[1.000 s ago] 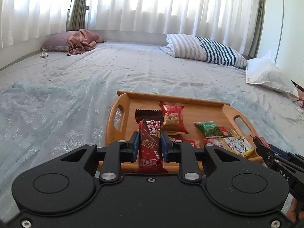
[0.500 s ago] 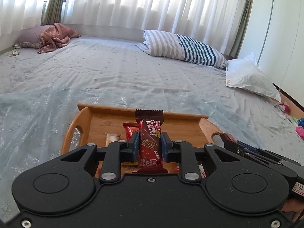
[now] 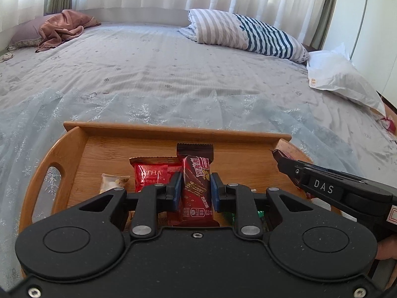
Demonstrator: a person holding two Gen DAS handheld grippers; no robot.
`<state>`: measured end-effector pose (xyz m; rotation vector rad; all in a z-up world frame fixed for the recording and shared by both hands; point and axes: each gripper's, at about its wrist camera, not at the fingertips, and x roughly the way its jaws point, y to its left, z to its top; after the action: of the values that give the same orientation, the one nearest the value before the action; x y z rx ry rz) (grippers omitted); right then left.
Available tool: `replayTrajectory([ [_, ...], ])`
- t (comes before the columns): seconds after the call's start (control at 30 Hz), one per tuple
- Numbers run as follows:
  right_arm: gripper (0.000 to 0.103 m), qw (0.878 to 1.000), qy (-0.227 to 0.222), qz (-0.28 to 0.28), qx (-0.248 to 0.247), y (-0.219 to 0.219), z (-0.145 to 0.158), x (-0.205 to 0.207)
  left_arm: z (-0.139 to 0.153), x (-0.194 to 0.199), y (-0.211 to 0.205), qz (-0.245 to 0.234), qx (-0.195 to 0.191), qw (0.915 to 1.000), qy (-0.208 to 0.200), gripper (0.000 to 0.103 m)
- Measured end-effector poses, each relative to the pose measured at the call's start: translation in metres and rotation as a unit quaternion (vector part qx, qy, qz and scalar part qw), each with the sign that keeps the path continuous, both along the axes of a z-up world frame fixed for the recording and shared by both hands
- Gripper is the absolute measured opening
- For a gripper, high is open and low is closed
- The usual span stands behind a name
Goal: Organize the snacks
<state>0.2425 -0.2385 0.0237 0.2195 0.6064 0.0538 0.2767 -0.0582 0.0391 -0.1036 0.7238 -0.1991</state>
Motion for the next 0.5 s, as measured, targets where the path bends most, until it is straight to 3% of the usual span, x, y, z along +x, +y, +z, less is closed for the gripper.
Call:
replayTrajectory([
  [0.17, 0.028, 1.000, 0.021, -0.007, 0.003, -0.001, -0.014, 0.013, -0.012, 0.011, -0.006, 0.000, 0.003, 1.0000, 0.009, 0.023],
  [0.5, 0.028, 1.000, 0.021, -0.005, -0.013, 0.006, -0.021, 0.017, -0.024, 0.021, -0.012, 0.007, 0.021, 0.9997, 0.013, 0.023],
])
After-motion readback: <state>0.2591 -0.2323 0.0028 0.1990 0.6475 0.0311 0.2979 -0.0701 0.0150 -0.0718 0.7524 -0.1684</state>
